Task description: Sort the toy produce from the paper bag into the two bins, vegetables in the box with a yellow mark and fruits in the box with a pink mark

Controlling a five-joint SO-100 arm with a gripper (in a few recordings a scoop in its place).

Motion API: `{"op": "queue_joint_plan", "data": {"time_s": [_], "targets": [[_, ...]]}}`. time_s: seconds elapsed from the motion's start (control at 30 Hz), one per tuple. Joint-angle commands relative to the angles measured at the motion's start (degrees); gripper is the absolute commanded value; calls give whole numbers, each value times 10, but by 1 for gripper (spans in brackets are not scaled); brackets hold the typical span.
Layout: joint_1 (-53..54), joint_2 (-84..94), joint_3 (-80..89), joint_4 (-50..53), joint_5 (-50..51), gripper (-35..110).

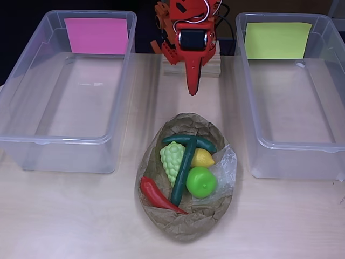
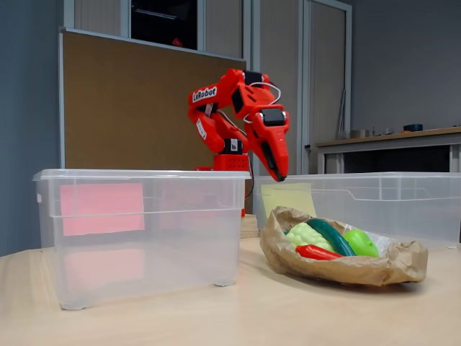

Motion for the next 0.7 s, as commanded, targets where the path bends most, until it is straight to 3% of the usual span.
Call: {"op": "queue_joint_plan", "data": {"time_s": [0.0, 0.13, 0.17, 0.27, 0.5, 0.67], "targets": [[-6, -133, -102, -56, -36, 0], [-14, -283, -221, -52, 426, 0], [-18, -313, -250, -47, 500, 0], [-25, -379, -309, -34, 560, 0], [-40, -474, -370, -16, 803, 24], [-47, -529, -388, -20, 860, 29]]}}
